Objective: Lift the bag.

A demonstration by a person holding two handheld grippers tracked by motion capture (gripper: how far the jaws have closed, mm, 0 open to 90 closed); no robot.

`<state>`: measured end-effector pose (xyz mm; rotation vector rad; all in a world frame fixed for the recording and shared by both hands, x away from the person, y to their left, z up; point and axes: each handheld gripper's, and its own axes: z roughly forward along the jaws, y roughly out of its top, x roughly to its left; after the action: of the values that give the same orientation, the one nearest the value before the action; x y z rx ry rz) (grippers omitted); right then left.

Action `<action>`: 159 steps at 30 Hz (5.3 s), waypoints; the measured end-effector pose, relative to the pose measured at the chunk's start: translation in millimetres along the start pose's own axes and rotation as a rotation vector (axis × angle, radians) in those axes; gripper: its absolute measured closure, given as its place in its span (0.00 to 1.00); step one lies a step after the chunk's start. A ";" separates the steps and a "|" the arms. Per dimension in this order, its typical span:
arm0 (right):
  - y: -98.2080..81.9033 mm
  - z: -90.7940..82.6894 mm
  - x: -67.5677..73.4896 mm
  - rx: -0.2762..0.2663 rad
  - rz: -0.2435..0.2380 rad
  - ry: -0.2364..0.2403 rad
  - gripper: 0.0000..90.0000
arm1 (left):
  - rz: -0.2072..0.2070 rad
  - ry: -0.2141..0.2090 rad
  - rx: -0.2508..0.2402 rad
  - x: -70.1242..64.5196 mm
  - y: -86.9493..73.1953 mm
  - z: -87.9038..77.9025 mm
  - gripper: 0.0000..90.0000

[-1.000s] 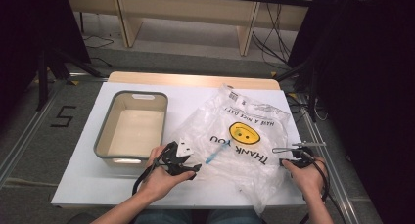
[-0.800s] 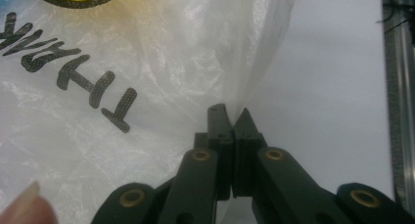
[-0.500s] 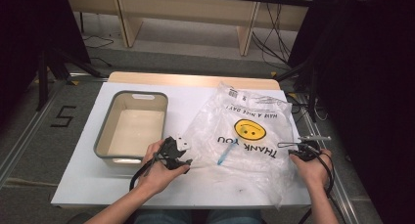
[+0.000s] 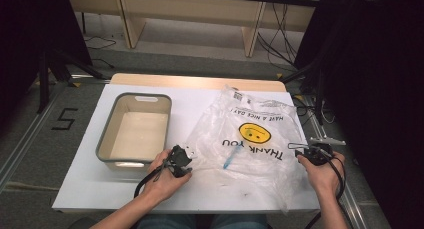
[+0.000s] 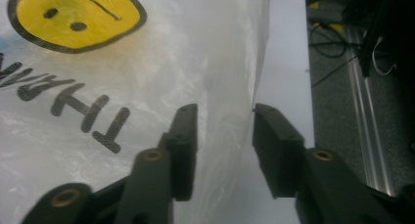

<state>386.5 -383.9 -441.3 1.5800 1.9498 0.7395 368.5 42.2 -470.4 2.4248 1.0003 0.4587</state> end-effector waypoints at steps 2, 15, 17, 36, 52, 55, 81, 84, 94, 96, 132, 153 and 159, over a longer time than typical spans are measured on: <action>2.1 -8.9 2.0 -0.026 -0.013 -0.014 0.57 | -0.005 -0.016 -0.002 0.6 -0.2 1.2 0.72; -11.6 -51.3 38.9 -0.019 -0.066 0.210 0.45 | -0.014 -0.044 0.009 -0.5 -1.1 2.8 0.87; -18.5 -52.2 45.7 0.002 -0.081 0.246 0.44 | -0.014 -0.046 0.015 -0.8 -1.1 2.3 0.88; -54.1 -34.4 57.4 0.323 -0.276 0.265 0.89 | -0.070 -0.138 0.066 -15.3 -6.3 -7.6 0.99; -26.6 2.6 46.4 0.167 -0.283 0.141 1.00 | -0.098 -0.105 -0.016 -22.9 -1.7 -4.3 0.98; -24.2 2.9 47.1 0.164 -0.280 0.147 1.00 | -0.098 -0.100 -0.025 -21.6 -3.4 -4.6 0.97; -38.2 -44.2 31.6 0.085 -0.185 0.211 0.35 | -0.006 -0.029 -0.086 -23.0 -7.6 -20.6 0.42; -45.2 -38.9 32.4 0.125 -0.193 0.235 0.35 | -0.021 -0.050 -0.035 -20.8 -10.7 -13.4 0.45; -56.9 -25.5 30.3 0.195 -0.171 0.256 0.70 | -0.082 -0.124 0.028 -14.2 -13.4 -6.3 0.57; -58.0 -24.4 28.4 0.190 -0.156 0.251 0.77 | -0.090 -0.132 0.032 -12.3 -13.1 -6.5 0.59; -45.2 -48.9 17.1 -0.027 -0.059 0.164 1.00 | -0.005 -0.060 -0.151 0.9 -3.1 -36.5 0.99; -30.4 -71.1 13.6 -0.194 -0.038 0.126 1.00 | -0.025 -0.014 -0.271 10.8 2.4 -59.5 0.99; -25.6 -77.5 14.0 -0.235 -0.038 0.129 1.00 | -0.045 -0.001 -0.300 16.3 3.6 -66.7 0.99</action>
<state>312.4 -381.5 -404.4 1.3818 1.8963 1.0356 350.3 71.6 -411.0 2.1310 0.9118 0.5497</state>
